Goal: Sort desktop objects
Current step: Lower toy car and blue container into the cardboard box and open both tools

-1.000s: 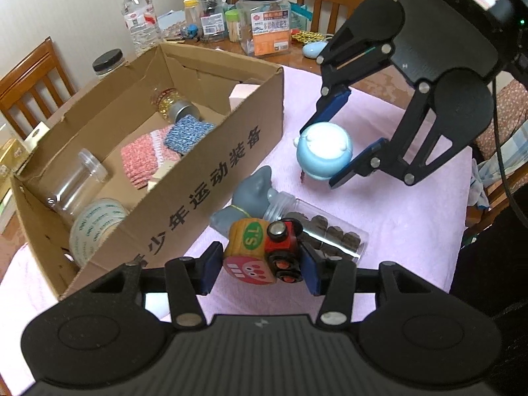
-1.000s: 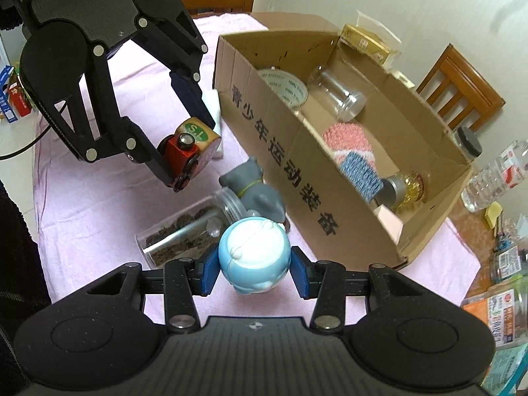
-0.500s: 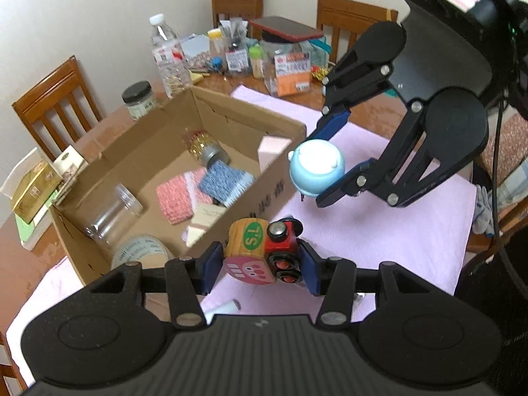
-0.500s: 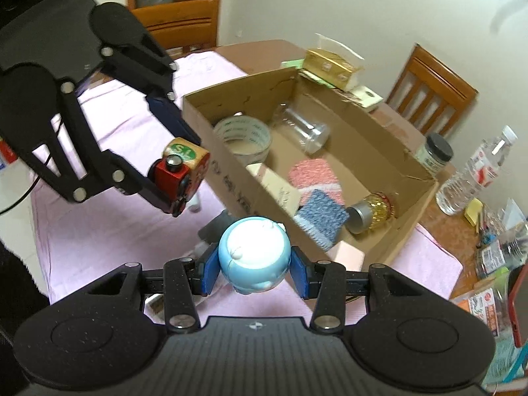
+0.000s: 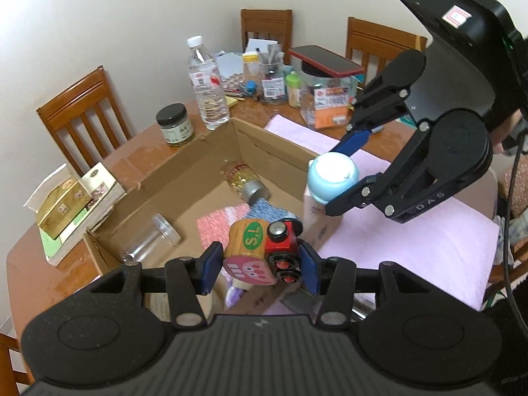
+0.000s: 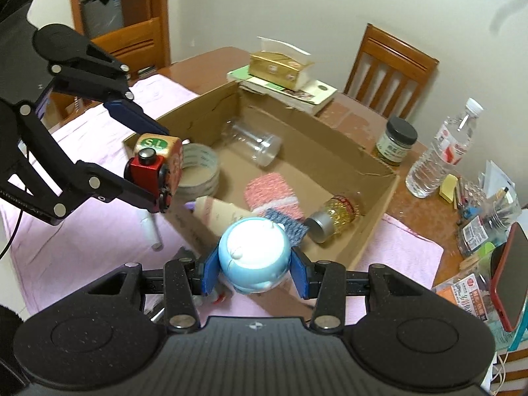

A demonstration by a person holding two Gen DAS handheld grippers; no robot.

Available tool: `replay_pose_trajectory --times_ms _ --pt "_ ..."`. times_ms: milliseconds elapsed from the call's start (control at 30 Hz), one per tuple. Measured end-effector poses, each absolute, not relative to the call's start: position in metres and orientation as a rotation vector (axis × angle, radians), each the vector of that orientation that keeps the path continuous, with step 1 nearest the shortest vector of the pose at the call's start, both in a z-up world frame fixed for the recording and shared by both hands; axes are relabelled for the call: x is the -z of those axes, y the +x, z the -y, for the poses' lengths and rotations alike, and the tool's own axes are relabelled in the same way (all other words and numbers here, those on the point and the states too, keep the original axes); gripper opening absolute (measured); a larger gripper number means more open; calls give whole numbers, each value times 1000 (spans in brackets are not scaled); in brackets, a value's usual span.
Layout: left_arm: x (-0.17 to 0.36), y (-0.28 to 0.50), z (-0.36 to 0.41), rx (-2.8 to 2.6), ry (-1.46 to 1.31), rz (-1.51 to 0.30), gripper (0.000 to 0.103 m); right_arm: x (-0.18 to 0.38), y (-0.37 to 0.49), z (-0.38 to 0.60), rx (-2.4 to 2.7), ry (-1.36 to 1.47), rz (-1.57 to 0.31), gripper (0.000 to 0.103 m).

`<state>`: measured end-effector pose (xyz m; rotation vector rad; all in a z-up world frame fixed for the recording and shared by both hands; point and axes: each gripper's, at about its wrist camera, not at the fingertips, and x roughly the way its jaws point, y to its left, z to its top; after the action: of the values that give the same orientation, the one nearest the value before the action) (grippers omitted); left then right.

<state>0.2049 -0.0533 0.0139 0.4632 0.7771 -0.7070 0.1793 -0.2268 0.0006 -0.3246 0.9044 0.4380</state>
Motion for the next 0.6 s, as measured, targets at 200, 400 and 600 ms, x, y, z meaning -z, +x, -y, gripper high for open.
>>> replay_pose_trajectory --times_ms 200,400,600 --pt "-15 226 50 680 440 -779 50 -1 196 232 -418 -305 -910 50" --pt "-9 243 50 671 436 -793 50 3 208 239 -398 -286 -925 50" --pt "0 257 51 675 435 -809 50 10 221 241 -387 -280 -941 50"
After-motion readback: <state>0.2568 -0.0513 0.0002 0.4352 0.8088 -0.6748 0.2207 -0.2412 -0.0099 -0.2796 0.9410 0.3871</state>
